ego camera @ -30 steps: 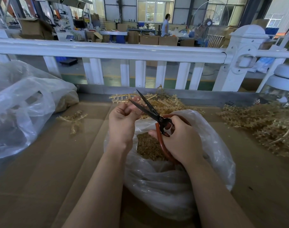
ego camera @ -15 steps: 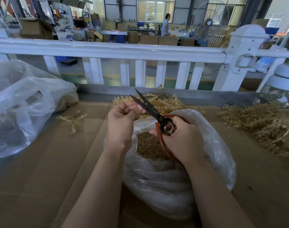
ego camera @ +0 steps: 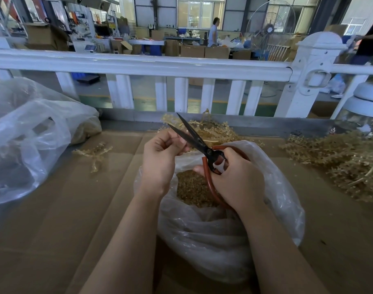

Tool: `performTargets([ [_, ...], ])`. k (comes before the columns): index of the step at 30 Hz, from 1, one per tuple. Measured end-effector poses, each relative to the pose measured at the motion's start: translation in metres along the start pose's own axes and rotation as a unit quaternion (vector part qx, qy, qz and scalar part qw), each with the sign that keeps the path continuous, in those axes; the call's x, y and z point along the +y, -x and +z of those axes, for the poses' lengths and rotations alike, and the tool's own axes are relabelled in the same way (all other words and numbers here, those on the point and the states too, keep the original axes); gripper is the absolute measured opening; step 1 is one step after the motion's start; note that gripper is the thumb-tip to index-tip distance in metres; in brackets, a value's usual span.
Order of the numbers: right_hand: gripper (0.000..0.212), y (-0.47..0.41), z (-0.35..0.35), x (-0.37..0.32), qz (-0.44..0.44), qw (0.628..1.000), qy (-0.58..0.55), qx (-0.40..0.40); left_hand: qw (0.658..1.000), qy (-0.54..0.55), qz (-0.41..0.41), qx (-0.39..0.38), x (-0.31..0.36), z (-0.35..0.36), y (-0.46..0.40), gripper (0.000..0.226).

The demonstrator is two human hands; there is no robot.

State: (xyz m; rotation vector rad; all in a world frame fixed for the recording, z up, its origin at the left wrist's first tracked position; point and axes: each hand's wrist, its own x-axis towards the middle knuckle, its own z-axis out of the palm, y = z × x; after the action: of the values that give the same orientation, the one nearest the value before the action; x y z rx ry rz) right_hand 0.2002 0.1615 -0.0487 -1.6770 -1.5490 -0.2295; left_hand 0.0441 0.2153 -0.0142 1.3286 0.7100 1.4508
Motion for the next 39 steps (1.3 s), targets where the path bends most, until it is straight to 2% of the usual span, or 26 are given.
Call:
performTargets([
  [4, 0.078, -0.0011, 0.0008, 0.0007, 0.001, 1.0, 0.016, 0.006, 0.999, -0.028, 0.021, -0.012, -0.0009, 0.0005, 0.0006, 0.027],
  [9, 0.059, -0.0007, 0.0024, 0.0023, -0.004, 0.999, 0.03, 0.013, 1.0, -0.025, 0.012, -0.011, -0.0021, 0.0005, 0.0005, 0.028],
  [14, 0.061, 0.0006, 0.0004, -0.0004, -0.015, 0.999, 0.027, 0.029, 1.0, -0.011, 0.001, -0.003, -0.0036, 0.0004, -0.0004, 0.009],
  [22, 0.066, 0.0003, -0.0012, -0.0028, -0.024, 0.999, 0.015, 0.03, 1.0, -0.022, 0.002, -0.007, -0.0006, 0.0002, -0.0003, 0.017],
  [33, 0.065, 0.0002, -0.0015, 0.0003, -0.02, 0.999, 0.018, 0.02, 0.994, -0.095, 0.034, -0.033, -0.005, -0.0001, -0.0015, 0.01],
  [39, 0.062, -0.0003, -0.0013, 0.0003, -0.022, 0.999, 0.014, 0.025, 0.995, -0.088, 0.032, -0.033, -0.0048, 0.0002, -0.0015, 0.009],
])
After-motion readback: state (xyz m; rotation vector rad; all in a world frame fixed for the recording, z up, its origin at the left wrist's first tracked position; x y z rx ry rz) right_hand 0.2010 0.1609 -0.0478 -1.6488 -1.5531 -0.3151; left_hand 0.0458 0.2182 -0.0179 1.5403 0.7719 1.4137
